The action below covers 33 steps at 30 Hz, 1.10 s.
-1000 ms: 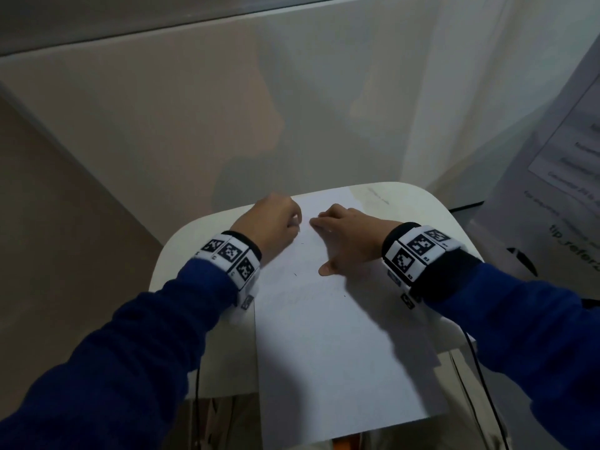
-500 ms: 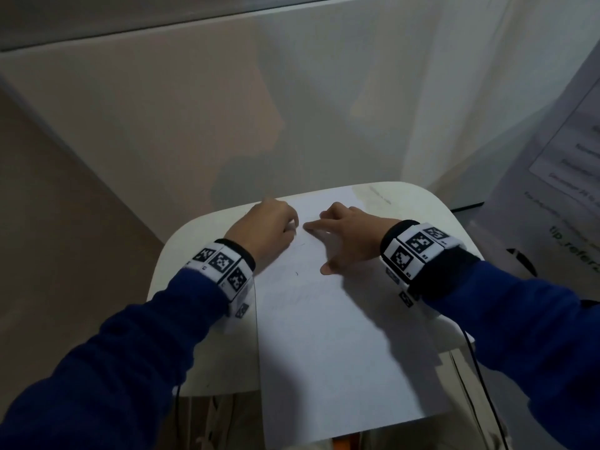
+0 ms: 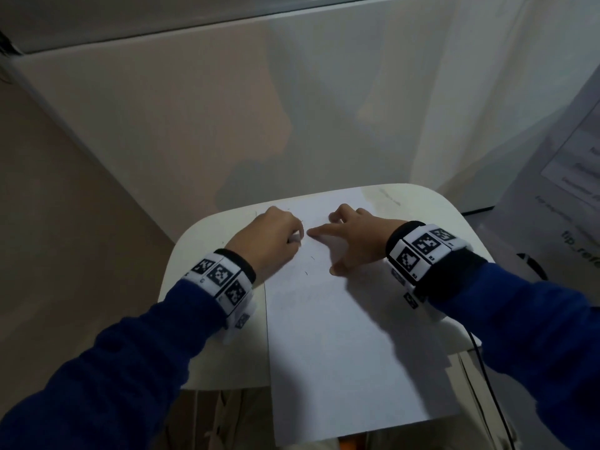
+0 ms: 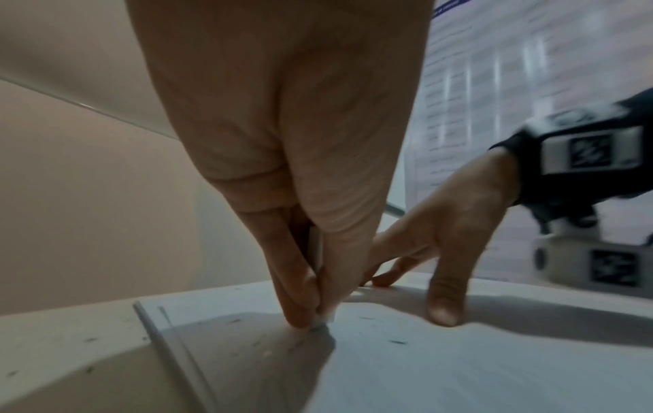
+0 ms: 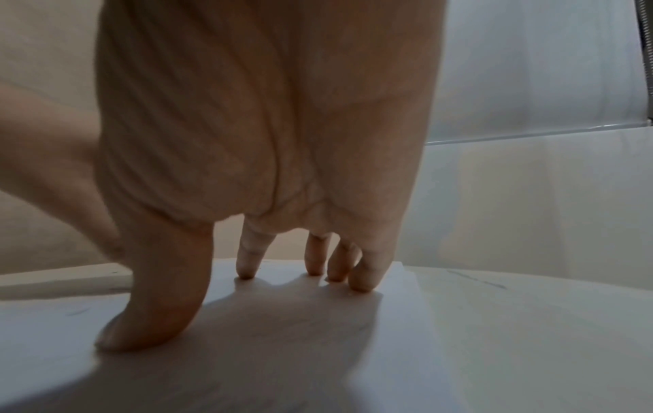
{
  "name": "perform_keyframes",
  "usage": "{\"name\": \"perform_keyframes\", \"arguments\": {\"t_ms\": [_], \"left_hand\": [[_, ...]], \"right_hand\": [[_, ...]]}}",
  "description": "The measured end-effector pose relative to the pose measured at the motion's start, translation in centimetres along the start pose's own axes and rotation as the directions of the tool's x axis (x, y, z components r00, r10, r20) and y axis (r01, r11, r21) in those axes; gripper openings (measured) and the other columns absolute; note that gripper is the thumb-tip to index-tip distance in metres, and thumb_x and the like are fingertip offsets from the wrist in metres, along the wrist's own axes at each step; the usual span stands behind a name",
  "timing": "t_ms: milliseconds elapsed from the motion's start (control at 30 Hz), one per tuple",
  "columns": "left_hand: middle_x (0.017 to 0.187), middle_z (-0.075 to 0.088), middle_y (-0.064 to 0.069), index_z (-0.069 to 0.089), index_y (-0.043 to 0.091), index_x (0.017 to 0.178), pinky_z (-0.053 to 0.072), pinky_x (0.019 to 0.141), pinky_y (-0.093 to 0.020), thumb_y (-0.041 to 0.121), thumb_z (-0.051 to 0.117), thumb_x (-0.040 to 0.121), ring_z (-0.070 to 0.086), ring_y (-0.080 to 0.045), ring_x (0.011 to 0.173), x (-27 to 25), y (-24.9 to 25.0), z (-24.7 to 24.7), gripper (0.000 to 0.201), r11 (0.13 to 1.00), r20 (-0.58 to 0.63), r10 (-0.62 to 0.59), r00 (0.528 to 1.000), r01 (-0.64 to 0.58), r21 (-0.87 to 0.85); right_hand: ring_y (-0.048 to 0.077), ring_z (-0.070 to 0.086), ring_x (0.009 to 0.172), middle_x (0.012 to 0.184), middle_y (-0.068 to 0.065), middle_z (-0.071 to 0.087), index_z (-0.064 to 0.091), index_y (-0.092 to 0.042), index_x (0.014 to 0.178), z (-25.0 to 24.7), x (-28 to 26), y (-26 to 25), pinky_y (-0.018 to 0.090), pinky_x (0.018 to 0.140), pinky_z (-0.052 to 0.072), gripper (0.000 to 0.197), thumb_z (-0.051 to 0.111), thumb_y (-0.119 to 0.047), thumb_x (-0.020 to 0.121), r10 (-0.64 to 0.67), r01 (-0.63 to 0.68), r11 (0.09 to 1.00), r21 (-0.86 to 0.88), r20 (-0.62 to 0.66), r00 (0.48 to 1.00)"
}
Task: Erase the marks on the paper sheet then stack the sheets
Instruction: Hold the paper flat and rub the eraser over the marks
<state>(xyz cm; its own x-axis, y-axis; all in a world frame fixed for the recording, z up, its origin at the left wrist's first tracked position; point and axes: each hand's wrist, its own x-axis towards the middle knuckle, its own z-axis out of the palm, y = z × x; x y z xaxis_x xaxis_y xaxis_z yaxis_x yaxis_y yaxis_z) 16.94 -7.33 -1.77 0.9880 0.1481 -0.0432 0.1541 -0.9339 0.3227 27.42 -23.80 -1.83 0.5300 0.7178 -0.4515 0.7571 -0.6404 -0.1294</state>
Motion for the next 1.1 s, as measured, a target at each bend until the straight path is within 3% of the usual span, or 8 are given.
{"name": "perform_keyframes", "arguments": {"t_ms": [133, 300, 433, 600, 667, 767, 933, 1100], "left_hand": [[0.075, 0.068, 0.007, 0.075, 0.020, 0.082, 0.057, 0.060, -0.031, 0.012, 0.057, 0.084, 0.063, -0.009, 0.064, -2.0, 0.6, 0.0, 0.020, 0.999, 0.098, 0.037, 0.995, -0.036, -0.008], [0.081, 0.068, 0.003, 0.073, 0.018, 0.080, 0.058, 0.067, -0.036, 0.013, 0.054, 0.086, 0.065, -0.015, 0.071, 0.4, -0.8, 0.0, 0.021, 1.000, -0.034, -0.017, 0.999, 0.017, -0.002], [0.085, 0.068, 0.001, 0.073, 0.016, 0.085, 0.055, 0.066, -0.031, 0.012, 0.054, 0.089, 0.064, -0.016, 0.073, 0.9, -1.0, -0.1, 0.020, 0.999, -0.054, -0.045, 0.998, 0.044, -0.005], [0.074, 0.067, 0.008, 0.072, 0.025, 0.079, 0.047, 0.055, -0.024, 0.012, 0.059, 0.083, 0.062, -0.009, 0.063, -1.2, -1.1, -0.1, 0.019, 1.000, 0.090, 0.008, 0.996, -0.006, -0.014], [0.073, 0.068, 0.009, 0.069, 0.028, 0.074, 0.047, 0.056, -0.023, 0.014, 0.057, 0.082, 0.063, -0.010, 0.065, -1.0, -1.6, -0.1, 0.020, 1.000, 0.067, -0.001, 0.998, 0.003, -0.029], [0.078, 0.067, 0.007, 0.071, 0.022, 0.075, 0.052, 0.063, -0.027, 0.016, 0.050, 0.086, 0.064, -0.013, 0.071, -0.1, -2.2, -0.1, 0.024, 0.998, -0.048, -0.051, 0.998, 0.049, -0.031], [0.072, 0.068, 0.010, 0.075, 0.024, 0.079, 0.057, 0.061, -0.030, 0.017, 0.062, 0.079, 0.064, -0.009, 0.065, -0.9, -1.8, -0.1, 0.015, 0.999, 0.045, -0.016, 0.999, 0.018, -0.037], [0.071, 0.067, 0.011, 0.074, 0.025, 0.077, 0.056, 0.060, -0.030, 0.014, 0.061, 0.080, 0.064, -0.010, 0.065, -0.8, -1.5, 0.2, 0.017, 0.999, 0.010, -0.004, 1.000, 0.005, -0.052]], "right_hand": [[0.028, 0.026, 0.137, 0.151, 0.000, 0.021, 0.019, -0.056, 0.148, 0.0, 0.0, -0.1, 0.048, 0.108, 0.039, 0.088, 0.071, -0.053, 0.077, 0.001, -0.001, 1.000, 0.003, 0.003, 1.000], [0.027, 0.028, 0.136, 0.149, -0.002, 0.024, 0.019, -0.053, 0.149, -0.1, -0.1, -0.2, 0.047, 0.106, 0.040, 0.088, 0.071, -0.053, 0.078, -0.001, 0.001, 1.000, 0.000, -0.005, 1.000], [0.029, 0.029, 0.136, 0.150, 0.000, 0.023, 0.018, -0.050, 0.150, 0.0, -0.1, 0.0, 0.048, 0.108, 0.039, 0.091, 0.072, -0.055, 0.077, 0.000, 0.000, 1.000, -0.010, -0.009, 1.000], [0.029, 0.028, 0.135, 0.149, 0.000, 0.023, 0.017, -0.050, 0.150, -0.1, 0.2, 0.0, 0.049, 0.107, 0.040, 0.093, 0.072, -0.056, 0.076, 0.003, -0.003, 1.000, -0.022, 0.001, 1.000], [0.030, 0.027, 0.136, 0.149, 0.001, 0.022, 0.016, -0.050, 0.150, 0.0, 0.4, -0.1, 0.050, 0.107, 0.040, 0.094, 0.070, -0.058, 0.074, 0.014, -0.014, 1.000, -0.026, 0.007, 1.000], [0.032, 0.025, 0.137, 0.151, 0.004, 0.020, 0.015, -0.047, 0.151, 0.4, 0.4, -0.4, 0.051, 0.107, 0.039, 0.095, 0.065, -0.066, 0.072, 0.030, -0.030, 0.999, -0.033, -0.017, 0.999], [0.030, 0.025, 0.140, 0.153, 0.003, 0.021, 0.024, -0.041, 0.150, 0.8, -0.1, -0.4, 0.046, 0.113, 0.032, 0.092, 0.059, -0.077, 0.073, 0.015, -0.014, 1.000, 0.016, -0.078, 0.997], [0.027, 0.024, 0.144, 0.157, -0.001, 0.017, 0.026, -0.043, 0.149, 0.1, -0.6, 0.6, 0.044, 0.115, 0.030, 0.090, 0.070, -0.064, 0.074, -0.039, 0.045, 0.996, 0.075, -0.080, 0.996]]}}
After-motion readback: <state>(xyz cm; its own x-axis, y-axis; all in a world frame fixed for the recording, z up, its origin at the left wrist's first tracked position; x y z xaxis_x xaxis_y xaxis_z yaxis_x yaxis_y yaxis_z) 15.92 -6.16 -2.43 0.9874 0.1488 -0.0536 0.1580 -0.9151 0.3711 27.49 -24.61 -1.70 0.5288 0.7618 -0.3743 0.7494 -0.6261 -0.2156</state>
